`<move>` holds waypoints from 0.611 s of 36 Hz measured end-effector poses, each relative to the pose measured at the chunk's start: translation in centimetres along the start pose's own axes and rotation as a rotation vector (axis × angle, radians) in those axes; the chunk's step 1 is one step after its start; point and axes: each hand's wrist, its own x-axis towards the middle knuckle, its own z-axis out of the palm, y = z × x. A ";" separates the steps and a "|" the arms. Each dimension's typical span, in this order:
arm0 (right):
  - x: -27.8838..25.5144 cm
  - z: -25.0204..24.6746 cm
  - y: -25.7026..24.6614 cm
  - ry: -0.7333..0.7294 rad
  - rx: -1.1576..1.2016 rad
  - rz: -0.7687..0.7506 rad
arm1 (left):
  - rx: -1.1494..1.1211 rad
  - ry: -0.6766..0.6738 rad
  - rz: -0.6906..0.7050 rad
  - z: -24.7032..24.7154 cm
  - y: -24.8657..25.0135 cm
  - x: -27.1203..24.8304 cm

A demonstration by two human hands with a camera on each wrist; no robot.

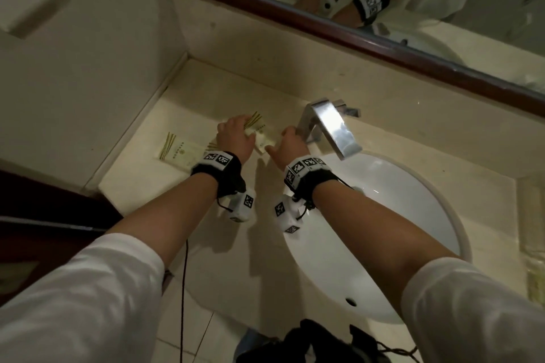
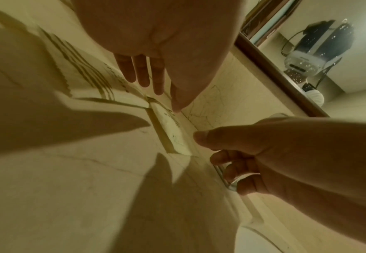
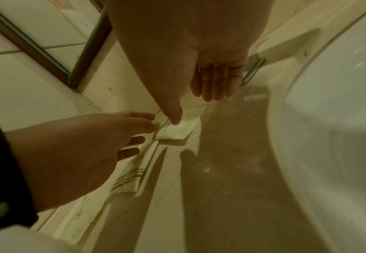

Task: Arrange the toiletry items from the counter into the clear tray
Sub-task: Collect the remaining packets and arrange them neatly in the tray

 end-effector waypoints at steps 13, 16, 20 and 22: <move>1.8 1.0 -0.1 -0.008 -0.020 0.025 | 0.132 -0.055 0.013 1.0 -0.1 0.0; 1.8 1.2 0.0 0.010 -0.004 0.021 | 0.092 -0.029 0.011 0.7 -0.1 0.1; 1.9 1.1 0.1 0.017 0.060 0.035 | 0.016 -0.021 0.021 0.2 0.5 0.2; 1.9 1.0 0.0 0.000 0.092 0.050 | -0.144 -0.039 0.010 -0.1 0.7 0.2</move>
